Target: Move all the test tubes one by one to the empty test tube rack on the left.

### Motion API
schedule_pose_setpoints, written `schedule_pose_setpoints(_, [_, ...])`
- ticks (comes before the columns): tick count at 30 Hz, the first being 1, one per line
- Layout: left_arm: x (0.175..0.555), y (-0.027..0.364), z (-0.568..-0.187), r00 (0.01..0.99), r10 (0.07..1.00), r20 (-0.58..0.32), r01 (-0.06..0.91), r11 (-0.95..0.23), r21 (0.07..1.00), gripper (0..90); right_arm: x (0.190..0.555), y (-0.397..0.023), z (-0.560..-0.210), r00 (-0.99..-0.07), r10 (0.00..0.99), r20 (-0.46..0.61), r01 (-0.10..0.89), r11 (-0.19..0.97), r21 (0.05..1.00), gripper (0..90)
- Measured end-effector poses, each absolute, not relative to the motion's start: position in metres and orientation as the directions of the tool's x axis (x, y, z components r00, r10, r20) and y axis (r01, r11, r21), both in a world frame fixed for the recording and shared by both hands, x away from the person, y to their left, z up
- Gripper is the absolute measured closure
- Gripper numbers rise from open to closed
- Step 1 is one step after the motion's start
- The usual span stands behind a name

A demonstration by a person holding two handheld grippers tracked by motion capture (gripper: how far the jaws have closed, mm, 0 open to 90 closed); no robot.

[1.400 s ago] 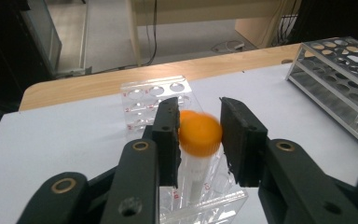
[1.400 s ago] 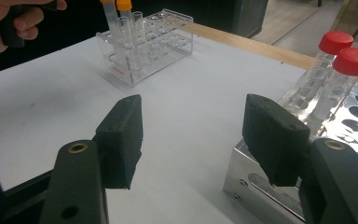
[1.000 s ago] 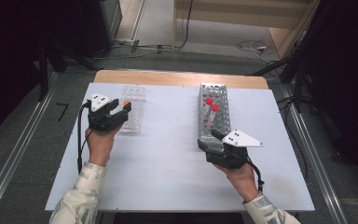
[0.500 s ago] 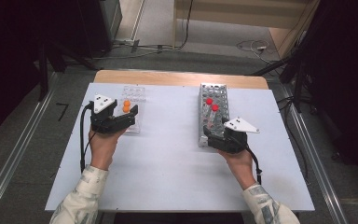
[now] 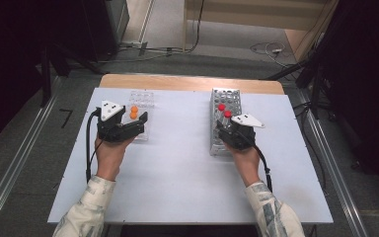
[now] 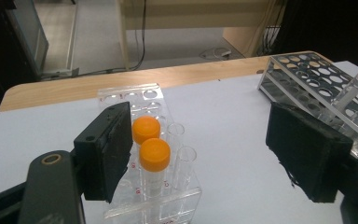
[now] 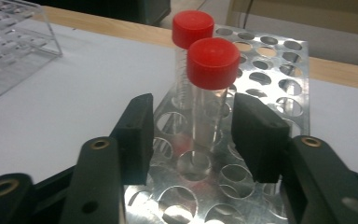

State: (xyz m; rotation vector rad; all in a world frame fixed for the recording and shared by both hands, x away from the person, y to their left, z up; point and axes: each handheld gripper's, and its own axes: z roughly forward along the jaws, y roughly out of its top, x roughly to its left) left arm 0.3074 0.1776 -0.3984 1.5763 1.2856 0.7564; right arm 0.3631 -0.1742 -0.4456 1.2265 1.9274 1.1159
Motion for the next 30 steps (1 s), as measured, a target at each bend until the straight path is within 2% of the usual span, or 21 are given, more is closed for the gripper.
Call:
schedule_pose_setpoints(15, [0.307, 0.177, -0.398, 0.266, 0.959, -0.097, 0.384, -0.013, 0.923, 24.1, 0.375, -0.175, -0.45, -0.374, 0.927, -0.033, 0.486, 0.227, 0.844, 70.2])
schedule_pose_setpoints(25, [0.306, 0.177, -0.398, 0.263, 0.96, -0.099, 0.382, -0.009, 0.924, 24.1, 0.37, -0.178, -0.44, -0.368, 0.929, -0.031, 0.443, 0.205, 0.873, 71.5])
schedule_pose_setpoints(30, [0.306, 0.176, -0.397, 0.259, 0.961, -0.1, 0.381, -0.007, 0.925, 19.1, 0.364, -0.18, -0.422, -0.378, 0.925, -0.042, 0.401, 0.204, 0.893, 71.5])
